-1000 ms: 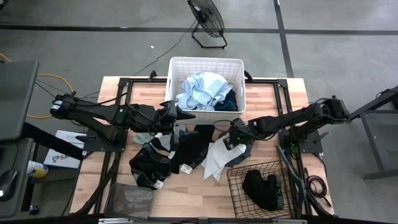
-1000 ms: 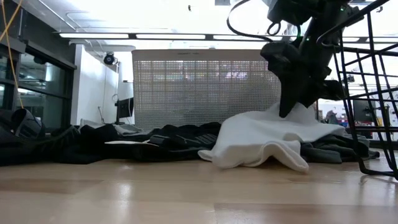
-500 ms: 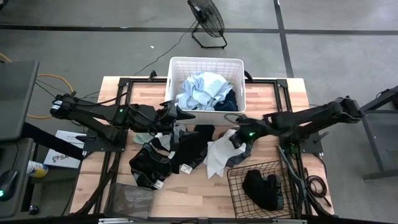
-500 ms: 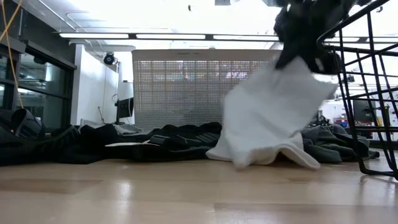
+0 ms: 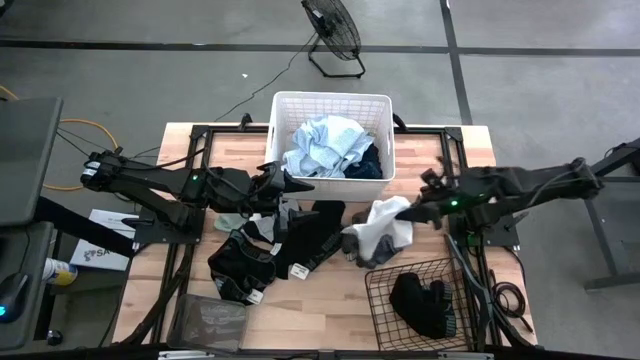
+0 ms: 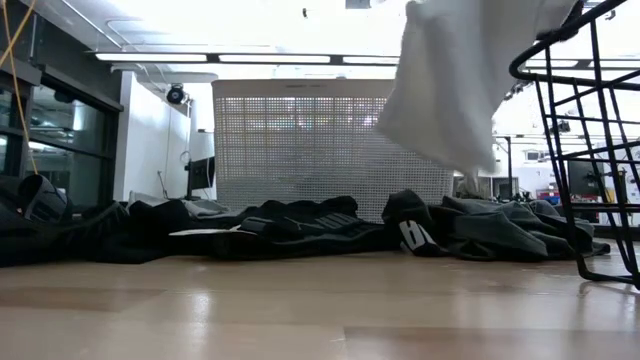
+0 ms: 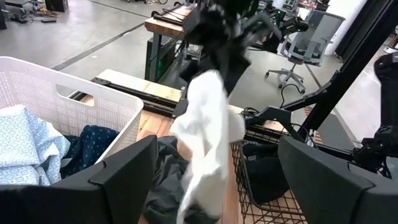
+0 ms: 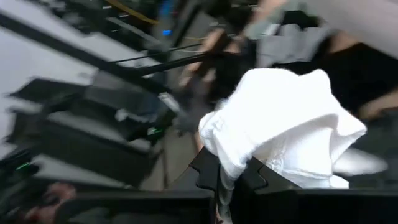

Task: Pick & Place Cloths
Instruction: Put the white boxer into the wire basket

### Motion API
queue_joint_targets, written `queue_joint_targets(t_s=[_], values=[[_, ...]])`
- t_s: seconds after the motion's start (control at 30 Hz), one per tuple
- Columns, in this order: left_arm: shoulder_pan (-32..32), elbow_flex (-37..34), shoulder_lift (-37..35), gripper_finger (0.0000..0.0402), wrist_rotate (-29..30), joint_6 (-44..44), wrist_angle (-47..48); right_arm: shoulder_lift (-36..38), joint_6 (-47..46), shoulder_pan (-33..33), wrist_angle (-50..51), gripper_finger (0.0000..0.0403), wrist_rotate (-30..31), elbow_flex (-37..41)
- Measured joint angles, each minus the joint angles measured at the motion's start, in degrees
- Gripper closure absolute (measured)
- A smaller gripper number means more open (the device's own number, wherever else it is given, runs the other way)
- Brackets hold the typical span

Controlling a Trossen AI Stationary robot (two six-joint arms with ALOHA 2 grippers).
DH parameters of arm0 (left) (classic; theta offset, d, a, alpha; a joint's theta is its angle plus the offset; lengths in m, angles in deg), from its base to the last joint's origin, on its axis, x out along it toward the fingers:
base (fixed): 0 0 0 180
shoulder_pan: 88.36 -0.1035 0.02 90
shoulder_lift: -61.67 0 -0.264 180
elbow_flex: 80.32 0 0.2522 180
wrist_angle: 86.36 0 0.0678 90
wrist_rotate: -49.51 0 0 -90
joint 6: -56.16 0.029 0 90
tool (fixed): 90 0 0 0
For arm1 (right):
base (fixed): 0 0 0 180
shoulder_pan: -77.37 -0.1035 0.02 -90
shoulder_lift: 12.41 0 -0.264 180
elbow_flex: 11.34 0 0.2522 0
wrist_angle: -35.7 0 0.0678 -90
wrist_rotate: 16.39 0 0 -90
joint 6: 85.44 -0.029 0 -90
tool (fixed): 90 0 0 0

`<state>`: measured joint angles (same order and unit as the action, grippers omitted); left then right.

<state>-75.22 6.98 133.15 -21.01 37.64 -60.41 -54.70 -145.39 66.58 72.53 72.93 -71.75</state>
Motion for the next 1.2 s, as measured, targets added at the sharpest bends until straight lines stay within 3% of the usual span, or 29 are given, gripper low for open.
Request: queue_joint_targets(t_s=[0.37,0.7,0.93,1.2], values=[[0.0,0.0,0.0,0.0073,0.0,-1.3,0.0,7.9,3.2,-0.1,-5.0,0.0398,-14.5,0.0],[0.0,0.0,0.0,0.0073,0.0,-1.3,0.0,8.4,-1.3,-0.1,-20.1,0.0398,-35.8,0.0],[0.0,0.0,0.0,0.0073,0.0,-1.3,0.0,7.5,-9.6,-1.0,-15.3,0.0398,-40.3,0.0],[0.0,0.0,0.0,0.0073,0.0,-1.3,0.0,3.5,-14.8,-10.0,-5.2,0.0398,-40.0,0.0]])
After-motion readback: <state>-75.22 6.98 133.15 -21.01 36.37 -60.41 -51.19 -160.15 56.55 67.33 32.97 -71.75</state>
